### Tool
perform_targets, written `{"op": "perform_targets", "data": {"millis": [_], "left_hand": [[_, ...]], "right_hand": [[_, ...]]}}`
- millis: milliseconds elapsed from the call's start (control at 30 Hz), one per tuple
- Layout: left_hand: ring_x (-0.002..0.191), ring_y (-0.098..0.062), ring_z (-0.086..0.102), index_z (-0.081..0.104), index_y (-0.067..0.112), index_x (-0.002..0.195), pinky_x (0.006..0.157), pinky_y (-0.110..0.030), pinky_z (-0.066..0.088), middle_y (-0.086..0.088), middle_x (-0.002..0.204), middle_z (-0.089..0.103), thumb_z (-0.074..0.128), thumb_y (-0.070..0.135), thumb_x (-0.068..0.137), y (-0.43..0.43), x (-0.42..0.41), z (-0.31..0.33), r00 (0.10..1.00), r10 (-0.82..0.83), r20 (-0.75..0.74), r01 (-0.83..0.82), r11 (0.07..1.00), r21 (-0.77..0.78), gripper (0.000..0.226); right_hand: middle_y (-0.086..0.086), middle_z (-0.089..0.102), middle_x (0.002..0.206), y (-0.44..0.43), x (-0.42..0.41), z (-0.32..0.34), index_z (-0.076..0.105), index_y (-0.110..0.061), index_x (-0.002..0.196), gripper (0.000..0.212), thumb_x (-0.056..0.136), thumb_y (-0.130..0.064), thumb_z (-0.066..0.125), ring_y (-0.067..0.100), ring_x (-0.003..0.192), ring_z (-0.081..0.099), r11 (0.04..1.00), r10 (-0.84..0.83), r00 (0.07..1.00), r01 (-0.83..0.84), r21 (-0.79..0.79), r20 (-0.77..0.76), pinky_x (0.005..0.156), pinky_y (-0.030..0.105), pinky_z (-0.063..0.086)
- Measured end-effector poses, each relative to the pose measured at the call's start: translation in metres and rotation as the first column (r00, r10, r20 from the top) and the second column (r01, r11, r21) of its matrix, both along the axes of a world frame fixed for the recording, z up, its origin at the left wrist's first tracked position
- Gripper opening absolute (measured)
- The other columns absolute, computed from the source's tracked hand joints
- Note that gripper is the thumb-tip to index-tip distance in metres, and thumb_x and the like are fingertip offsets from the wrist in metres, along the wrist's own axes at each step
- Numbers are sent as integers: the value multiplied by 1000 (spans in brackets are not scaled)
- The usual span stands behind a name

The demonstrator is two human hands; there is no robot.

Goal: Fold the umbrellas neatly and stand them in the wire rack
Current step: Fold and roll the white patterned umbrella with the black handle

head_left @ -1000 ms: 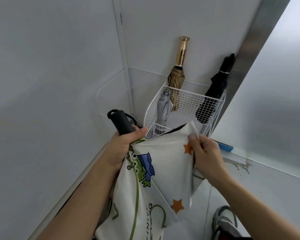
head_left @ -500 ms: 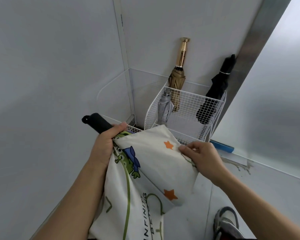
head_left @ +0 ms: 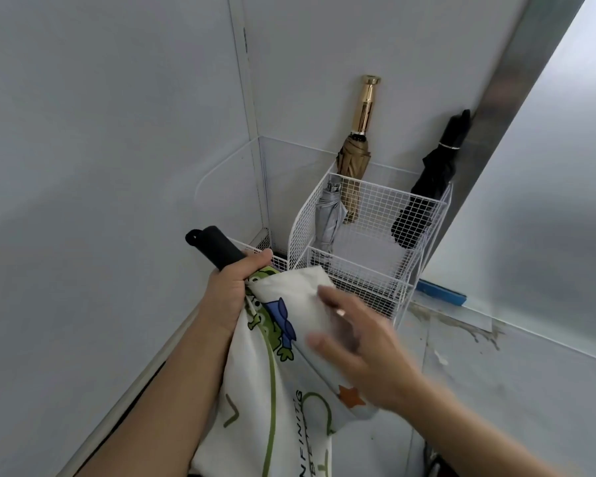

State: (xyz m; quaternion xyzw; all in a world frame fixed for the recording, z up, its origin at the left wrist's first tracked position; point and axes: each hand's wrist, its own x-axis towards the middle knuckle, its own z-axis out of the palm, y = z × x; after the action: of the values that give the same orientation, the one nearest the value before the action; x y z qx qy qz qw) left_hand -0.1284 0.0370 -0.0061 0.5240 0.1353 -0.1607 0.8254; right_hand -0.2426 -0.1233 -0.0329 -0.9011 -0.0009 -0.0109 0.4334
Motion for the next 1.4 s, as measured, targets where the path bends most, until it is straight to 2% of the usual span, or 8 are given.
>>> {"op": "perform_targets", "data": {"millis": [133,267,500,700,900,1033,1167,1400], "left_hand": [[55,-20,57,52,17,62,57,-29,52,-4,62,57,78,19,63,-1,-5,0,999,-54,7,54,998,-30,25],[59,-23,62,59,12,74,57,-30,55,-10,70,62,80,23,64,-1,-9,4,992,-120,42,119,993,24,26],[78,-28,70,61,-2,99,66,-36,60,-23,103,69,74,19,80,-6,-15,13,974,-225,8,225,974,21,31],[56,-17,56,58,6,83,51,-25,45,-8,72,59,70,3,81,-7,-2,-3,966,255,50,-250,860,445,12],[56,-15,51,53,5,87,50,-23,41,-2,67,51,66,-2,79,-2,10,-11,886,442,141,-461,797,391,17],[63,-23,55,53,6,80,56,-27,45,-6,68,52,65,-4,78,-1,13,-18,920,380,98,-388,844,370,15],[62,-25,55,56,6,70,58,-34,46,-12,65,56,70,-4,71,-8,3,-10,987,134,84,-156,908,389,18],[50,-15,56,60,9,70,46,-20,47,-5,58,58,72,1,80,-19,-15,8,995,-100,4,95,953,289,18]], "right_hand": [[-12,67,100,4,5,-13,52,-46,115,64,61,-56,85,5,82,65,991,119,934,-92,94,-337,73,33,59],[8,72,97,-5,10,-3,64,-26,101,39,69,-12,81,20,75,71,946,180,874,-28,324,-452,69,40,62],[19,72,112,-23,12,9,66,-6,113,39,76,-10,76,36,98,71,787,431,667,53,615,-608,81,44,60],[-14,71,113,-14,8,5,63,-28,122,51,80,-58,70,5,109,66,902,6,961,115,417,-276,93,23,54],[-32,42,140,-5,-16,15,35,-48,145,97,61,-60,83,-8,127,46,959,244,962,-221,174,-122,104,18,40],[-14,69,81,-7,-6,2,72,-30,92,10,84,-34,77,0,69,59,971,-96,993,79,225,63,64,22,47],[3,45,51,-33,13,5,53,0,59,49,92,-36,64,14,46,40,839,-404,915,373,396,-6,45,26,32],[-9,57,58,-65,35,-13,62,-18,68,34,93,-40,63,12,61,54,826,-552,834,548,134,-14,59,27,44]]}}
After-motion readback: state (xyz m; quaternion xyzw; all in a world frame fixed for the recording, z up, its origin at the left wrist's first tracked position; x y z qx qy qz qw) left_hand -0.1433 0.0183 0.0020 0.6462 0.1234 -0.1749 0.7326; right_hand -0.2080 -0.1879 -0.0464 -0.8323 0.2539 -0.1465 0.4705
